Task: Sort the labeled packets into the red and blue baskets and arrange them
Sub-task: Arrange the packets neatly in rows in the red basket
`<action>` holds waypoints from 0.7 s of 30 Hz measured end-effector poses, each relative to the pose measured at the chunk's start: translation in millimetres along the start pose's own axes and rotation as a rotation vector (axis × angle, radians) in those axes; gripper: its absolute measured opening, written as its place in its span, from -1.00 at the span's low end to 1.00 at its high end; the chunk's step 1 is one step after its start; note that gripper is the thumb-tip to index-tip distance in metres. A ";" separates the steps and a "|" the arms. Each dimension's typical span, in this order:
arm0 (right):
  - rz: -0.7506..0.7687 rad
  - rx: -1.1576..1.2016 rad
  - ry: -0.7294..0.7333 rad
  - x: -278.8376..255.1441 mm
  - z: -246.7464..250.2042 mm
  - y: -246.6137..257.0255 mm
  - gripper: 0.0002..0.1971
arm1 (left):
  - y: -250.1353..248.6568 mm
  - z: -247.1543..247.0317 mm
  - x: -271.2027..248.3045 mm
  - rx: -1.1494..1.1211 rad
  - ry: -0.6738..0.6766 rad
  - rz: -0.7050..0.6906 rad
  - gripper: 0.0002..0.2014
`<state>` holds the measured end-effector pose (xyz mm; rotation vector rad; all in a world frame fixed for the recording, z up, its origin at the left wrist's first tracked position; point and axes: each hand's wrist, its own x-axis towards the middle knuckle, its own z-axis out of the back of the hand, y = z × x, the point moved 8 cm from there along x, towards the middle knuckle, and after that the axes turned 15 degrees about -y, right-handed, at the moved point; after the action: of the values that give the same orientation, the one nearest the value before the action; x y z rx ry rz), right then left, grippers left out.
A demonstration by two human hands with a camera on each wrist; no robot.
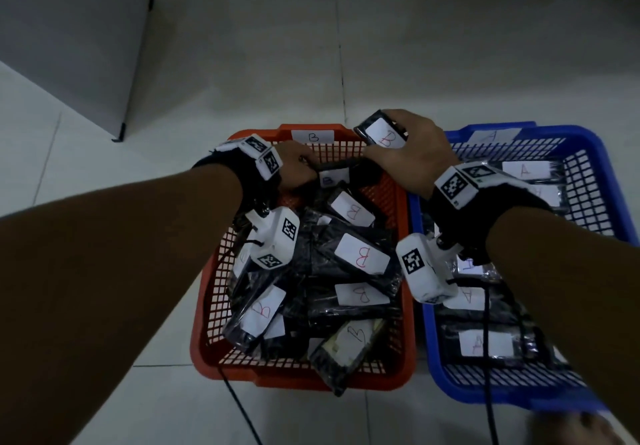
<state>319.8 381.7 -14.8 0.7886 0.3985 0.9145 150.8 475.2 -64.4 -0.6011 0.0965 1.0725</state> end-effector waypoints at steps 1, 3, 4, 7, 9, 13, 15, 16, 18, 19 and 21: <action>-0.003 -0.005 0.007 -0.1 -2.0 -1.1 -0.56 | 3.0 -5.3 -0.4 -0.039 0.032 0.054 -0.69; -0.007 -0.005 0.013 -1.5 -3.9 -1.3 -0.58 | 6.5 -15.3 -1.7 -0.090 0.120 0.132 -0.70; -0.003 -0.008 0.015 -2.4 -3.9 -0.5 -0.58 | 6.9 -17.4 -1.8 -0.088 0.147 0.148 -0.70; 0.006 -0.009 0.018 -3.8 -1.7 -0.1 -0.59 | 4.5 -16.3 2.1 -0.018 0.111 0.101 -0.62; 0.011 -0.007 0.018 -4.3 0.1 1.9 -0.59 | 0.5 -9.2 4.5 0.052 0.011 -0.011 -0.62; 0.008 -0.015 0.026 -4.1 0.9 2.8 -0.58 | 9.3 -3.8 7.2 0.076 -0.103 0.003 -0.61; 0.023 -0.014 0.031 -5.2 0.6 4.0 -0.58 | 9.0 -3.6 10.0 0.179 -0.145 -0.028 -0.57; 0.034 -0.012 0.036 -6.1 -0.1 4.4 -0.58 | 7.5 -1.6 9.9 0.224 -0.174 -0.045 -0.57; 0.054 -0.017 0.056 -7.9 -0.7 5.8 -0.57 | 6.0 -1.8 9.8 0.244 -0.196 -0.040 -0.58; 0.068 -0.024 0.073 -8.2 -1.8 7.1 -0.57 | 5.9 -3.1 9.2 0.250 -0.179 -0.033 -0.56; 0.104 -0.050 0.107 -7.7 -4.1 11.0 -0.59 | 16.2 1.7 5.4 0.240 -0.180 0.089 -0.56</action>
<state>306.9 381.2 -9.4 0.7213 0.4296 1.0634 139.4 485.7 -71.6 -0.2849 0.0940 1.1762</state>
